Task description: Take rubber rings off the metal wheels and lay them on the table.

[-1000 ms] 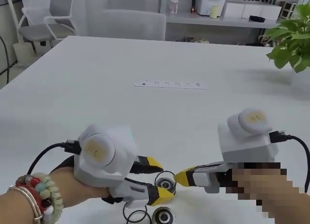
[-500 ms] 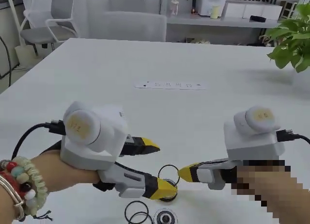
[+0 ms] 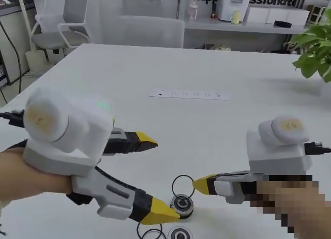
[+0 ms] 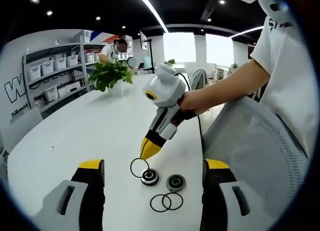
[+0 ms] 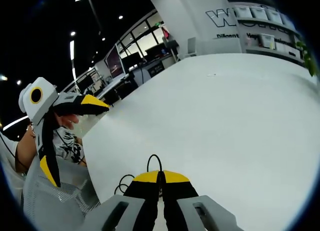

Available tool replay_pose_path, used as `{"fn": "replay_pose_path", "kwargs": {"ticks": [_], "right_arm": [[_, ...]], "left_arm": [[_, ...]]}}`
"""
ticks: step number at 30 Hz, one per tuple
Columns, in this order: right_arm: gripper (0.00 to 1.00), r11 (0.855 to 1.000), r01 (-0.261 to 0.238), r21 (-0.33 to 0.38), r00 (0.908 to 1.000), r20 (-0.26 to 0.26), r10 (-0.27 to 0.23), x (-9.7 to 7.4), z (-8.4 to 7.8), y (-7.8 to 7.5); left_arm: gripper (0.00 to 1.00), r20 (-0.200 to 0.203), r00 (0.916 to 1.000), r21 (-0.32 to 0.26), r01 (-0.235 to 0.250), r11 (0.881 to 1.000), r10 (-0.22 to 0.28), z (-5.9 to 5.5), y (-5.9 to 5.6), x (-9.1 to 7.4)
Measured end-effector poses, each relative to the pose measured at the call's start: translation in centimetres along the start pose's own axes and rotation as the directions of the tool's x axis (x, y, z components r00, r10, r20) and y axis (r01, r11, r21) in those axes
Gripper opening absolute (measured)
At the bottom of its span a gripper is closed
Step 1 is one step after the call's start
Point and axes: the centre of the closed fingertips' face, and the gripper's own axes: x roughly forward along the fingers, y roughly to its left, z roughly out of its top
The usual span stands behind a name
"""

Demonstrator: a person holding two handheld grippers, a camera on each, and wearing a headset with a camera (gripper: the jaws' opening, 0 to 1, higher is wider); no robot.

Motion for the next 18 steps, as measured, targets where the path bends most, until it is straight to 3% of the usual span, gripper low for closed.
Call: {"fn": "replay_pose_path", "kwargs": {"ticks": [4,8,13,18], "right_arm": [[0.0,1.0,-0.006,0.001,1.0,0.002,0.006,0.0,0.1,0.2],[0.0,1.0,-0.012,0.0,0.9999,0.011,0.012,-0.1,0.4,0.4],[0.0,1.0,-0.024,-0.007,0.9995,0.02,0.024,-0.2,0.7,1.0],[0.0,0.999,-0.038,-0.015,0.9989,0.029,0.038,-0.2,1.0,1.6]], "left_arm": [[0.8,-0.004,0.9997,0.015,-0.022,1.0,0.022,0.0,-0.3,-1.7],[0.83,-0.016,0.9984,0.009,-0.054,0.998,0.054,-0.6,-0.4,-3.6],[0.84,-0.025,0.992,-0.021,-0.124,0.992,0.123,-1.8,0.0,-5.7],[0.85,-0.064,0.9822,-0.049,-0.18,0.983,0.176,-3.8,0.0,-7.5]]}}
